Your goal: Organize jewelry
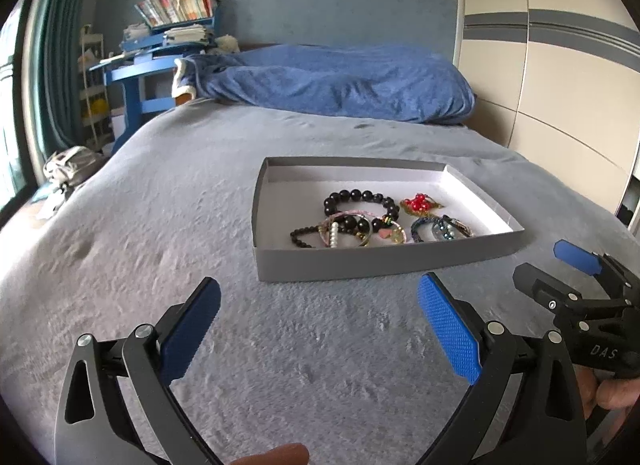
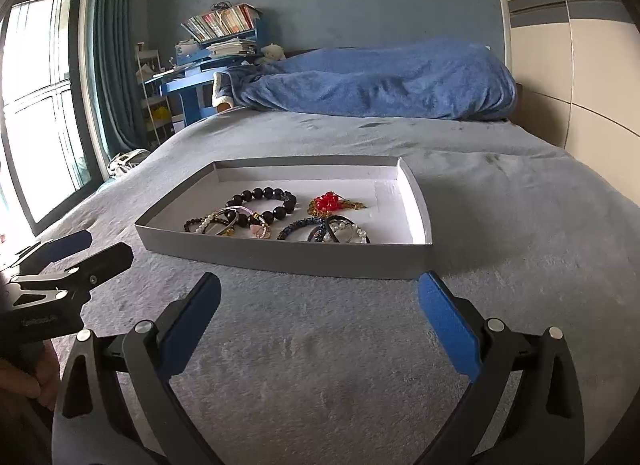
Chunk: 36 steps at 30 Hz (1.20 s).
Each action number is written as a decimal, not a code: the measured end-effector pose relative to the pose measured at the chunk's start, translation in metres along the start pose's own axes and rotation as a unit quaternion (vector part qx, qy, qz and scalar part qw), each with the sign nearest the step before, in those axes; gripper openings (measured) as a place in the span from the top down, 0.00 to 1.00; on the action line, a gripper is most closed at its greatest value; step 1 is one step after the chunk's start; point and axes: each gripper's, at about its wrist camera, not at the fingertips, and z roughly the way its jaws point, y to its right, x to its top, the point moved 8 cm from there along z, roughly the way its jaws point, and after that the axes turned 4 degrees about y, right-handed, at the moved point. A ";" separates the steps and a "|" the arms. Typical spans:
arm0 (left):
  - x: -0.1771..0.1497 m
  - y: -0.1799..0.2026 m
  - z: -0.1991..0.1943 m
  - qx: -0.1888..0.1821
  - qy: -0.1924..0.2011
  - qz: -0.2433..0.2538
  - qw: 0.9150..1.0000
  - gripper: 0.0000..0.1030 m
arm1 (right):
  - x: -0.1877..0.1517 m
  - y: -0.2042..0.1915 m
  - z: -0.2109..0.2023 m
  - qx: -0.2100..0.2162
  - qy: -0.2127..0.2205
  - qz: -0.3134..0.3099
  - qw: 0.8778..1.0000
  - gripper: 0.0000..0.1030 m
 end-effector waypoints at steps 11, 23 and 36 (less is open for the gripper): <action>0.000 0.001 -0.001 0.000 0.003 0.004 1.000 0.05 | 0.000 -0.001 0.000 0.000 0.000 0.002 1.000 0.05; 0.000 0.002 -0.001 -0.001 0.000 0.003 1.000 0.05 | 0.001 0.000 0.001 0.000 0.000 0.004 1.000 0.05; -0.001 0.002 0.001 -0.001 -0.003 0.000 1.000 0.05 | 0.001 0.000 0.001 0.000 0.000 0.005 1.000 0.05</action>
